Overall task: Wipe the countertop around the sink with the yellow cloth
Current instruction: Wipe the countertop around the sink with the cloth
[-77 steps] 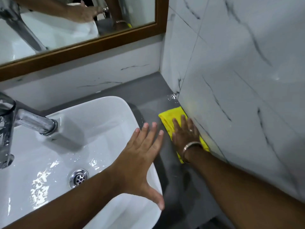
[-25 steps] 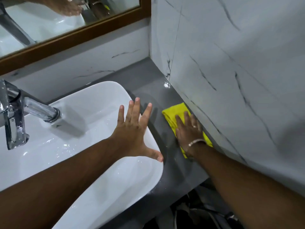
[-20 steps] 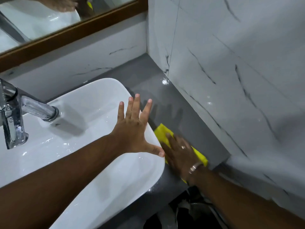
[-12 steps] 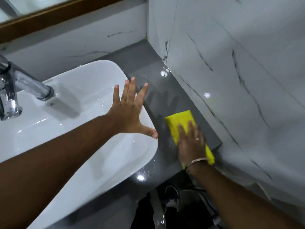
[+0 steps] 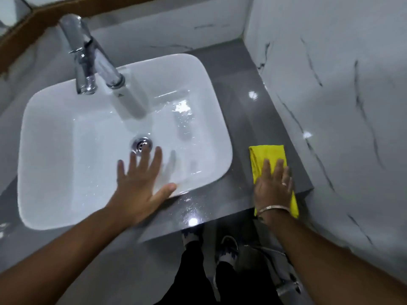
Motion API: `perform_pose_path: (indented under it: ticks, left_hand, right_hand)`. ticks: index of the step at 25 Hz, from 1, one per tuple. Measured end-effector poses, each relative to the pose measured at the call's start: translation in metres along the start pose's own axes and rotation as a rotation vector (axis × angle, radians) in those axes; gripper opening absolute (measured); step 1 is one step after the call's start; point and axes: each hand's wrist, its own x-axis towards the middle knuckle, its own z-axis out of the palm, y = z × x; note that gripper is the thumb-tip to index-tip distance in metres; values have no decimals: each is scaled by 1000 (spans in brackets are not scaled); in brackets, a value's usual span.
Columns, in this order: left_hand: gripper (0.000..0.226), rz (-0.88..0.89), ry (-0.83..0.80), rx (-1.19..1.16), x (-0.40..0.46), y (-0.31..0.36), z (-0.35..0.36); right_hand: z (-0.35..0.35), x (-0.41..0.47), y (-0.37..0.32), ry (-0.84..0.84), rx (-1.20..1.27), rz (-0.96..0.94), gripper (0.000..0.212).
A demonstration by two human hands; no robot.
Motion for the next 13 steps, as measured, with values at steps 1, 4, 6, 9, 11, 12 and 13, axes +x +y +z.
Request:
perform_pose_path:
  ticks: [1, 4, 6, 9, 11, 12, 13]
  left_hand:
    - [94, -48, 19, 16, -18, -22, 1]
    - [97, -188, 56, 95, -55, -91, -3]
    - [95, -223, 54, 122, -69, -124, -4]
    - [89, -169, 71, 139, -74, -136, -3]
    - [88, -161, 77, 139, -72, -135, -1]
    - [88, -167, 80, 135, -72, -137, -1]
    - [88, -172, 73, 121, -67, -135, 1]
  right_hand:
    - [4, -17, -21, -9, 35, -12, 57]
    - [10, -69, -63, -161, -20, -404, 59]
    - [7, -64, -52, -214, -55, -607, 59]
    - [3, -47, -34, -123, -52, -567, 58]
    - [0, -62, -57, -58, 0, -395, 59]
    - [3, -76, -80, -75, 36, -356, 62]
    - [10, -96, -96, -94, 23, -381, 67]
